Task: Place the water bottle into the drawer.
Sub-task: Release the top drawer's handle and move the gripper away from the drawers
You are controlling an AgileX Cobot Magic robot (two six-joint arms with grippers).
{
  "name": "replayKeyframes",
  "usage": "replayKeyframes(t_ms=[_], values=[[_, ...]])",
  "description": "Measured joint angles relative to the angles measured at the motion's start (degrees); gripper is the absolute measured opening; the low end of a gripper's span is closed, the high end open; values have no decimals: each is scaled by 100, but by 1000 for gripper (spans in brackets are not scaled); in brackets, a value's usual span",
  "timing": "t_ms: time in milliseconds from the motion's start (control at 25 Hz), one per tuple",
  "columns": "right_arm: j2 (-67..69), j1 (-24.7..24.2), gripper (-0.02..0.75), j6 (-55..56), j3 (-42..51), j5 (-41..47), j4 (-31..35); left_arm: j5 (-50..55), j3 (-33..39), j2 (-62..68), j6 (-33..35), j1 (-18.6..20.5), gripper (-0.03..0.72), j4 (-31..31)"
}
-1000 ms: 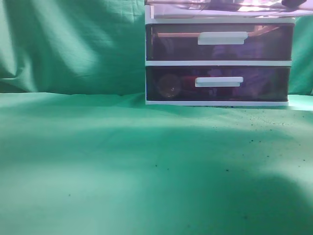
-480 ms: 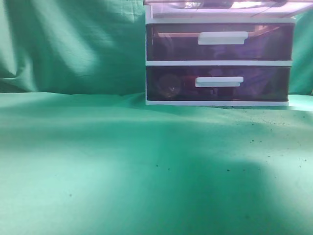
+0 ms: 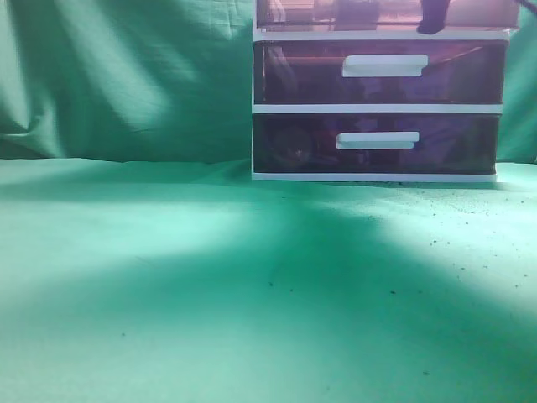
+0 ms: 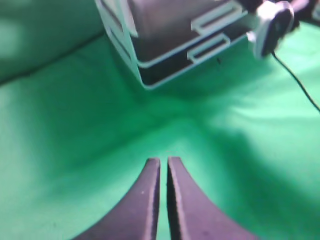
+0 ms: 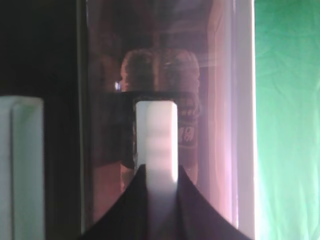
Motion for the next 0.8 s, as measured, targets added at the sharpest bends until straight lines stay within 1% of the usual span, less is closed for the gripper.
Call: replayKeyframes(t_ms=[160,240,280,320,440,520,560,680,720,800], values=[[156,0,83,177,-185,-11,-11,-467,1291,-725,-161,0,0,10],[168,0,83,241,-195,0,16,-608,1739,-989,-299,0,0,45],[168,-18,148,334,-195,0,41,-666,1927,-1071,-375,0,0,75],[168,-21,185,427,-195,0,46,-695,2072,-1148,-446,0,0,127],[168,-51,357,619,-207,41,67,-709,2203,-1219,-538,0,0,226],[168,-51,451,657,-207,160,43,-745,2203,-1229,-564,0,0,312],[168,-51,484,670,-207,197,21,-756,2203,-1229,-564,0,0,338],[168,-34,480,719,-165,236,13,-824,2203,-1242,-575,0,0,389],[168,6,520,741,-114,236,13,-829,2203,-1242,-575,0,0,412],[134,123,506,768,-9,262,24,-839,2216,-1242,-575,0,0,422]])
